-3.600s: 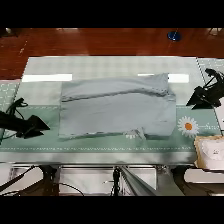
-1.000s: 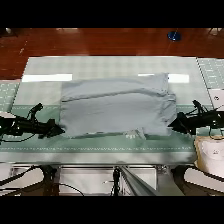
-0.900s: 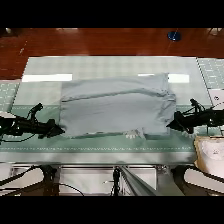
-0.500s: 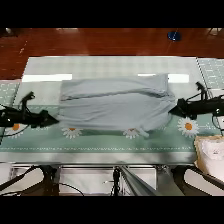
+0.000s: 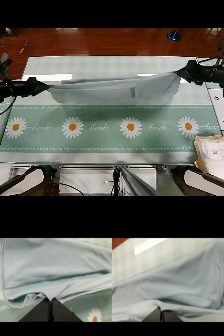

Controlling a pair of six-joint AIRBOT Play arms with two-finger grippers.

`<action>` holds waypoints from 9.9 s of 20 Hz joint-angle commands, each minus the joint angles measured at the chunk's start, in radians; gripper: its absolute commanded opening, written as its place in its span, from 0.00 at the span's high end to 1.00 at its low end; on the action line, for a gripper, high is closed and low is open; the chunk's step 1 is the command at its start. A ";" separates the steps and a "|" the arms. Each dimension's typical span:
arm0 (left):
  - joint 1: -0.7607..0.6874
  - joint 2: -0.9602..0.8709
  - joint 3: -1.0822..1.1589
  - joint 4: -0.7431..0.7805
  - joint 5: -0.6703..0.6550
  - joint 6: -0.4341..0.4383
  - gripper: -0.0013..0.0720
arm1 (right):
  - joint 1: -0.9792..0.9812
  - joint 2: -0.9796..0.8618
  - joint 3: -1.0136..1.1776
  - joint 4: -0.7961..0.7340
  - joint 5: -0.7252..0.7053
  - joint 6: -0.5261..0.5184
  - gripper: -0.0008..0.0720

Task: Fold the shirts.

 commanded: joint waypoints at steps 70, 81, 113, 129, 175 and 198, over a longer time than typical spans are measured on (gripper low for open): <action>-0.163 -0.446 0.448 -0.105 -0.161 -0.058 0.95 | 0.052 -0.381 0.248 -0.063 0.068 -0.111 0.96; -0.680 -0.497 0.448 -0.182 0.133 -0.167 0.95 | 0.052 -0.192 0.248 -0.217 0.243 -0.025 0.96; -0.718 -0.500 0.697 -0.283 0.039 -0.162 0.95 | 0.098 0.121 0.248 -0.266 0.368 0.120 0.96; -0.086 0.088 0.694 0.033 -0.431 -0.162 0.95 | 0.606 -0.171 0.248 -0.299 -0.096 0.420 0.96; -0.473 -0.834 0.754 0.161 -0.318 -0.111 0.27 | 0.160 -0.115 0.247 -0.342 0.312 0.063 0.23; -0.502 -0.849 1.067 0.164 -0.506 -0.164 0.95 | 0.159 -0.340 0.245 -0.164 0.336 0.054 0.23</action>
